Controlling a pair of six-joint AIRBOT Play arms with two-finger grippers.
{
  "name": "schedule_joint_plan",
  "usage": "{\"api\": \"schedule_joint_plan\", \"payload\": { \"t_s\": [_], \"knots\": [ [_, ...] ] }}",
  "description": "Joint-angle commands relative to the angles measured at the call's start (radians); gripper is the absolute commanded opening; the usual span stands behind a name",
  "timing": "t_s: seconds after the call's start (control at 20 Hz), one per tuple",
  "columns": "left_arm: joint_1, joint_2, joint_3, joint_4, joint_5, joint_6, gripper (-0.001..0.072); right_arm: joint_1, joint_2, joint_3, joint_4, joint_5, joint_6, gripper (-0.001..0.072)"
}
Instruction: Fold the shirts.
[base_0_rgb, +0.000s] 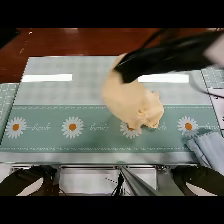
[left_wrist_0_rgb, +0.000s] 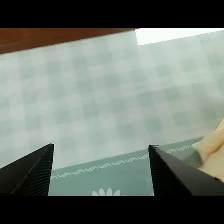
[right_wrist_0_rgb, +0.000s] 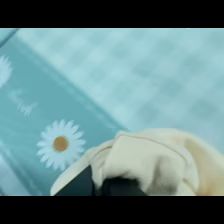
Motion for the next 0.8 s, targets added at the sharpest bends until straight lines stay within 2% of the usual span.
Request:
{"api": "schedule_joint_plan", "payload": {
  "t_s": [0.0,0.05,0.1,0.2,0.4,0.45,0.6,0.75],
  "knots": [
    [0.001,0.002,-0.048,-0.010,-0.016,0.002,0.0692,0.211,-0.253,0.001,-0.015,-0.116,0.004,0.0277],
    [0.001,0.002,-0.055,-0.009,-0.022,0.002,0.0692,0.229,-0.303,0.001,-0.028,-0.108,-0.012,0.0495],
    [0.001,0.002,-0.067,-0.008,-0.025,0.002,0.0692,0.230,-0.330,0.001,-0.056,-0.073,-0.021,0.0543],
    [0.001,0.003,-0.113,-0.008,-0.047,0.002,0.0693,0.199,-0.328,0.001,-0.210,0.051,-0.020,0.0542],
    [0.002,0.006,-0.339,-0.010,-0.049,0.001,0.0693,0.031,-0.224,0.001,-0.714,0.301,-0.019,0.0542],
    [0.002,0.013,-0.431,-0.010,-0.036,0.002,0.0693,-0.050,-0.200,0.000,-0.733,0.309,-0.008,0.0542],
    [0.011,0.069,-0.738,-0.015,0.051,0.001,0.0695,-0.372,-0.168,-0.001,-0.543,0.322,0.010,0.0542],
    [0.143,0.147,-0.993,-0.154,0.146,0.034,0.0699,-0.684,-0.168,-0.050,-0.295,0.375,-0.072,0.0548]
  ]
}}
